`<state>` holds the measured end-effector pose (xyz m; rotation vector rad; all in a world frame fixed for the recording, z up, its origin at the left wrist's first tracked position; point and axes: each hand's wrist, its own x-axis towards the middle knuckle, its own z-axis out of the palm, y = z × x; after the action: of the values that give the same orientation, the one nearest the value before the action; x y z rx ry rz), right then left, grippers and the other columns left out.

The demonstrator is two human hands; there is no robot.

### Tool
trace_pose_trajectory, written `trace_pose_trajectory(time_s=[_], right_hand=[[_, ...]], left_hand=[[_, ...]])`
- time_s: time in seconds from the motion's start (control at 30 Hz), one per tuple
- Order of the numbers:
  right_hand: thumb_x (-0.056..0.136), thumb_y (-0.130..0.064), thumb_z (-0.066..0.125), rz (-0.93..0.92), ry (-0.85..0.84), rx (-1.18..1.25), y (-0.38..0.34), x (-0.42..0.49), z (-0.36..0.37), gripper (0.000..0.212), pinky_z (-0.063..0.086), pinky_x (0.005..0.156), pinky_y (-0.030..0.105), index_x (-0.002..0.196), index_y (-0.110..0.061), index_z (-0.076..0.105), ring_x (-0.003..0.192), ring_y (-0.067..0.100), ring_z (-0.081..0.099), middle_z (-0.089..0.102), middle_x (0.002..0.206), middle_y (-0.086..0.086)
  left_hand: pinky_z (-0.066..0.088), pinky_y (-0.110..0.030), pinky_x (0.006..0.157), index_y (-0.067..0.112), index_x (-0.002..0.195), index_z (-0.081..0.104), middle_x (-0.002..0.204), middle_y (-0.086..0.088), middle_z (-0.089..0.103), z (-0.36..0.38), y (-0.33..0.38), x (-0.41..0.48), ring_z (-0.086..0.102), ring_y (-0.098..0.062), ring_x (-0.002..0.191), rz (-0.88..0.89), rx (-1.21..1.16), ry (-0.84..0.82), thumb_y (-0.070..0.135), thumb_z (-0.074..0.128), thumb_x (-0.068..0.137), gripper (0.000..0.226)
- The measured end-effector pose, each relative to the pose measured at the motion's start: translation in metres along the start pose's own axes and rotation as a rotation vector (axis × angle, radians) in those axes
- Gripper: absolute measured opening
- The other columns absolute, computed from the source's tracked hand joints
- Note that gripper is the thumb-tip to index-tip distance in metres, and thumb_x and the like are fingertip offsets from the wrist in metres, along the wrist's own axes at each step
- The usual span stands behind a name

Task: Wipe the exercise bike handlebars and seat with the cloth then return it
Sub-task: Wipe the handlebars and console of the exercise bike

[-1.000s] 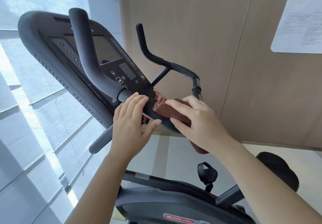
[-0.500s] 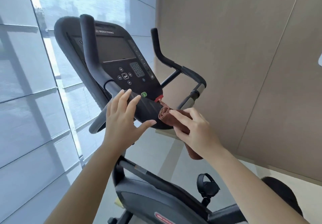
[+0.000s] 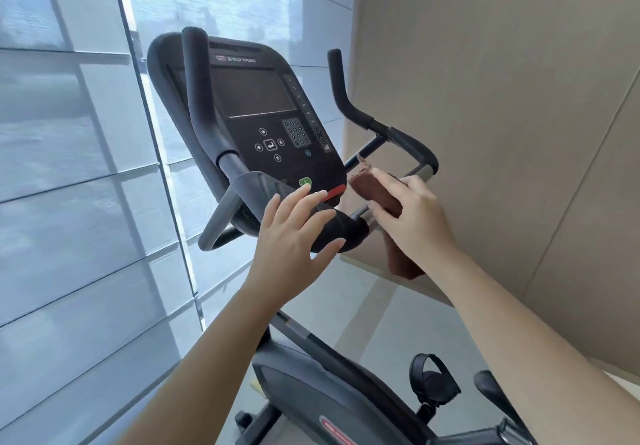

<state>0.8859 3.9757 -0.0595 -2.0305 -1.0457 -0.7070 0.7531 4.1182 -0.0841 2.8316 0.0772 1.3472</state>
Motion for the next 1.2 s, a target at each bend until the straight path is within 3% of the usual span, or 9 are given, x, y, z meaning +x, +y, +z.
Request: trace_pose_trajectory(time_s=[0.1,0.2,0.3,0.57,0.73,0.87,0.93,1.03,1.2], right_hand=[[0.088,-0.034,0.055,0.033,-0.086,-0.013,-0.015,0.02,0.02,0.048,0.041,0.078,0.026,0.134,-0.028,0.043,0.096,0.025,0.053,0.053,0.111,0.011],[0.09,-0.044,0.047,0.022,-0.209,-0.14,-0.021,0.02,0.039,0.047,0.04,0.095,0.047,0.134,-0.032,0.041,0.116,0.036,0.042,0.045,0.135,0.014],[0.09,-0.041,0.045,-0.056,-0.129,-0.157,-0.021,0.015,0.04,0.045,0.029,0.102,0.055,0.133,-0.028,0.044,0.128,0.037,0.029,0.035,0.145,0.012],[0.087,-0.021,0.047,-0.298,-0.06,0.034,0.013,0.012,0.043,0.029,0.047,0.088,0.033,0.108,-0.017,0.067,0.104,0.023,0.055,0.064,0.115,0.002],[0.085,-0.008,0.053,-0.109,-0.067,-0.025,0.053,0.043,0.042,0.024,0.05,0.082,0.046,0.103,-0.012,0.069,0.101,0.029,0.053,0.065,0.111,0.007],[0.086,-0.015,0.046,-0.216,-0.064,0.086,0.036,0.036,0.045,0.026,0.047,0.086,0.033,0.096,-0.017,0.07,0.095,0.02,0.056,0.068,0.102,0.0],[0.086,-0.018,0.043,-0.349,-0.102,0.188,0.023,0.027,0.045,0.028,0.044,0.087,0.025,0.097,-0.018,0.069,0.092,0.015,0.057,0.069,0.098,-0.003],[0.086,-0.016,0.044,-0.405,-0.192,0.237,0.03,0.036,0.041,0.028,0.045,0.087,0.028,0.099,-0.019,0.068,0.092,0.017,0.059,0.069,0.099,-0.004],[0.086,-0.011,0.048,-0.224,-0.245,0.11,0.08,0.072,0.04,0.025,0.043,0.084,0.03,0.099,-0.019,0.068,0.095,0.023,0.056,0.068,0.101,0.0]], left_hand=[[0.025,-0.04,0.102,0.014,0.102,0.068,0.121,-0.005,0.061,0.005,-0.007,0.004,0.05,-0.028,0.12,-0.031,-0.043,0.012,0.039,0.056,0.083,0.034],[0.029,-0.038,0.101,0.012,0.096,0.07,0.111,-0.003,0.066,0.008,-0.013,0.0,0.057,-0.025,0.109,-0.023,-0.052,0.036,0.038,0.055,0.084,0.032],[0.028,-0.037,0.101,0.013,0.098,0.07,0.106,-0.001,0.067,0.01,-0.015,-0.004,0.059,-0.023,0.103,0.004,-0.041,0.043,0.039,0.053,0.086,0.033],[0.027,-0.036,0.102,0.013,0.099,0.069,0.104,-0.001,0.068,0.013,-0.016,-0.005,0.054,-0.019,0.105,0.016,-0.037,0.09,0.037,0.052,0.087,0.032],[0.027,-0.036,0.102,0.011,0.096,0.07,0.102,-0.002,0.068,0.014,-0.013,-0.004,0.055,-0.021,0.104,0.0,-0.015,0.132,0.032,0.054,0.086,0.029],[0.029,-0.038,0.099,0.01,0.09,0.07,0.098,-0.005,0.068,0.016,-0.002,-0.001,0.057,-0.024,0.099,-0.008,0.077,0.15,0.03,0.056,0.082,0.025],[0.032,-0.038,0.095,0.01,0.09,0.07,0.096,-0.005,0.067,0.021,0.01,0.003,0.054,-0.023,0.097,0.014,0.121,0.16,0.029,0.06,0.08,0.024],[0.036,-0.035,0.086,0.011,0.091,0.07,0.094,-0.004,0.067,0.03,0.03,0.012,0.056,-0.023,0.091,0.012,0.139,0.167,0.025,0.063,0.078,0.02],[0.039,-0.035,0.067,0.012,0.079,0.069,0.087,-0.002,0.068,0.045,0.048,0.016,0.059,-0.023,0.079,-0.101,0.24,0.172,0.017,0.063,0.078,0.008]])
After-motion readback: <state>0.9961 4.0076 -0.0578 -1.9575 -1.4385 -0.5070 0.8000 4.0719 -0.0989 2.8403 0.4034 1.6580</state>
